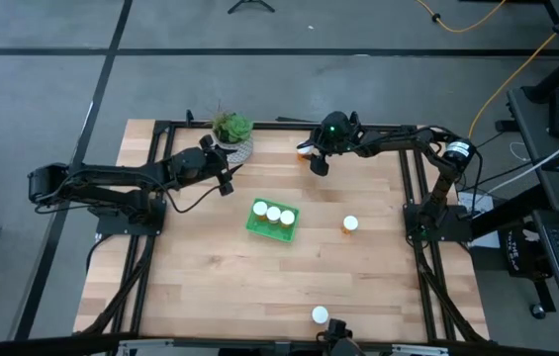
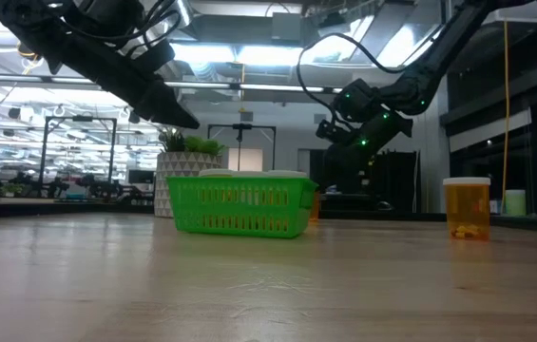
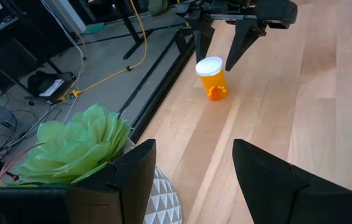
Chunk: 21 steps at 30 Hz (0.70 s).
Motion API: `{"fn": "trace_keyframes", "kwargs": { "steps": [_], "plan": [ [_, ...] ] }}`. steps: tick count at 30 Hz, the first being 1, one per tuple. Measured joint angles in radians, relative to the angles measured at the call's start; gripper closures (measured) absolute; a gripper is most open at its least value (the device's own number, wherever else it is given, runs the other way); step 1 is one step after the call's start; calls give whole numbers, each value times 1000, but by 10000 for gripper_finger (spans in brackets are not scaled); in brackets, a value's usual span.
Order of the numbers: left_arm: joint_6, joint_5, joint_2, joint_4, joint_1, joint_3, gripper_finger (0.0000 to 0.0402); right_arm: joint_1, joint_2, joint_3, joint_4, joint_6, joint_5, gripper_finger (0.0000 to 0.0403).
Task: Pick and place pill bottles into a basket
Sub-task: Put the orange medicine bottle into the green bin
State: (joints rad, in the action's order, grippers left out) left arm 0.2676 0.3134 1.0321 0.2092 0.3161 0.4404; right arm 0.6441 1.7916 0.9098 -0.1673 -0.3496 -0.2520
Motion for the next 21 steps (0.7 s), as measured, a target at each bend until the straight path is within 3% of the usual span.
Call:
{"fn": "trace_keyframes", "kwargs": {
  "steps": [21],
  "plan": [
    [-1,0,0,-3,0,0,192,0,-1,0,0,0,0,192]
  ]
}}
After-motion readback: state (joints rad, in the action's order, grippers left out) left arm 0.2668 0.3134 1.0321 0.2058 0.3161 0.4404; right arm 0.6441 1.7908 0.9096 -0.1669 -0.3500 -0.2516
